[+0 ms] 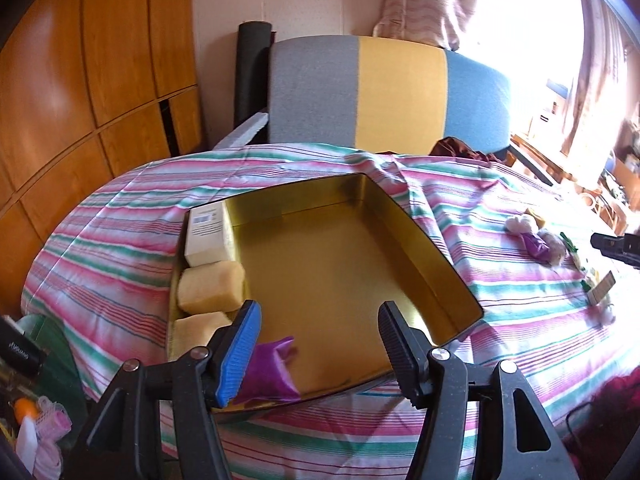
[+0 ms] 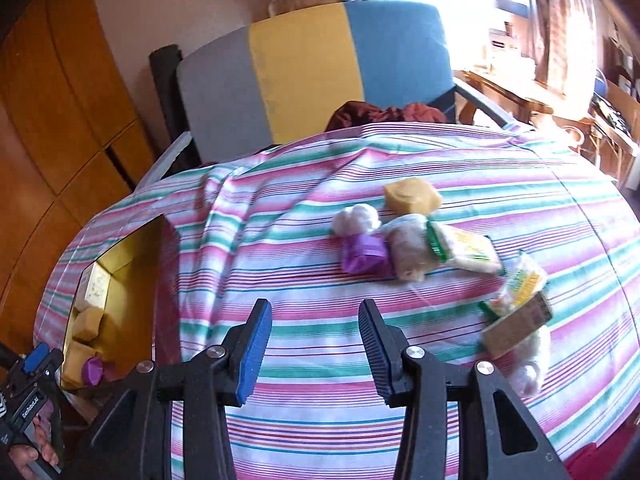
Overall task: Organize objects
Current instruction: 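Move both grippers over the remaining items on the striped cloth, then grasp the purple snack with the left gripper while the right gripper grasps a clear plastic bundle, then carry the purple snack into the gold tin and release it while the right gripper holds the bundle, then carry the clear plastic bundle into the gold tin and release it with the right gripper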
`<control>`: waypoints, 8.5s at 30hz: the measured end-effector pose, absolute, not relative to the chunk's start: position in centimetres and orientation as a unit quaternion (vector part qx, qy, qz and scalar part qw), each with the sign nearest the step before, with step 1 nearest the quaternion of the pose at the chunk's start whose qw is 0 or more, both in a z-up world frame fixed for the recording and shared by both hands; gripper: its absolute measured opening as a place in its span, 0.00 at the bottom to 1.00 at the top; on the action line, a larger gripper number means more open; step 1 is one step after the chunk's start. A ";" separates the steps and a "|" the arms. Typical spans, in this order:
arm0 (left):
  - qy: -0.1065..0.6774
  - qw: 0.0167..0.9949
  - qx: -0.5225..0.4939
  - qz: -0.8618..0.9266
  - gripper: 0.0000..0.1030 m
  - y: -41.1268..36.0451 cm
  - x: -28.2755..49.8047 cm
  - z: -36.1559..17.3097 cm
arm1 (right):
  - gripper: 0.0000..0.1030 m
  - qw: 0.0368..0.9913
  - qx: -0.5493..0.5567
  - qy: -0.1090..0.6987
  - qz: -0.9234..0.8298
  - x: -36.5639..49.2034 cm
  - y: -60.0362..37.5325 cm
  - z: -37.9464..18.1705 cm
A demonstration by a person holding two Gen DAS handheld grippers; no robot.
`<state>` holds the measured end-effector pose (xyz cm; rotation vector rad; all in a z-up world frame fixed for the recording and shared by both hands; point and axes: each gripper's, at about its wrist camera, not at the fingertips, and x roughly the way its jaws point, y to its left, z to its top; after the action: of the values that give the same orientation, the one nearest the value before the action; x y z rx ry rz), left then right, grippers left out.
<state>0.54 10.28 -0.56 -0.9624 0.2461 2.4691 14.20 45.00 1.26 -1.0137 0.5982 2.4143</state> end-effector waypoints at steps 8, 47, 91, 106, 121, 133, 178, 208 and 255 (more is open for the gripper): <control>0.119 0.291 -0.337 0.888 0.60 15.0 1.9 0.1 | 0.44 0.350 -0.296 0.306 0.834 22.1 54.1 0.5; 0.164 0.488 -0.417 0.749 0.77 47.7 -1.2 -6.4 | 0.52 0.311 -0.180 0.498 0.789 27.4 59.0 -3.3; 0.428 0.643 -0.287 0.566 0.42 49.4 2.8 -9.1 | 0.53 0.331 -0.188 0.535 0.755 27.9 60.2 -4.9; 0.241 0.549 -0.406 0.690 0.39 39.8 4.6 -8.5 | 0.53 0.348 -0.214 0.548 0.730 28.1 60.5 -5.9; 0.188 0.525 -0.411 0.721 0.39 33.4 6.2 -7.3 | 0.53 0.360 -0.363 0.542 0.667 24.8 60.8 -9.7; 0.145 0.509 -0.396 0.751 0.39 29.6 6.1 -4.7 | 0.41 0.364 -0.415 0.477 0.685 23.0 59.5 -9.4; 0.012 0.145 -0.480 0.865 0.51 12.6 -21.5 -6.4 | 0.31 0.359 -0.474 0.364 0.717 19.7 57.4 -9.1; 0.036 0.181 -0.363 0.913 0.51 8.7 -5.5 -0.8 | 0.30 0.342 -0.397 0.299 0.797 19.7 55.0 -4.3; -0.068 0.104 -0.406 0.905 0.51 -4.0 -6.2 -4.7 | 0.45 -0.091 -0.527 0.216 0.817 -18.1 19.5 -5.5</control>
<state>-6.17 -4.00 -4.65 -1.1976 -0.1996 2.6709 -18.05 19.49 -5.54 -1.7598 0.7217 2.7267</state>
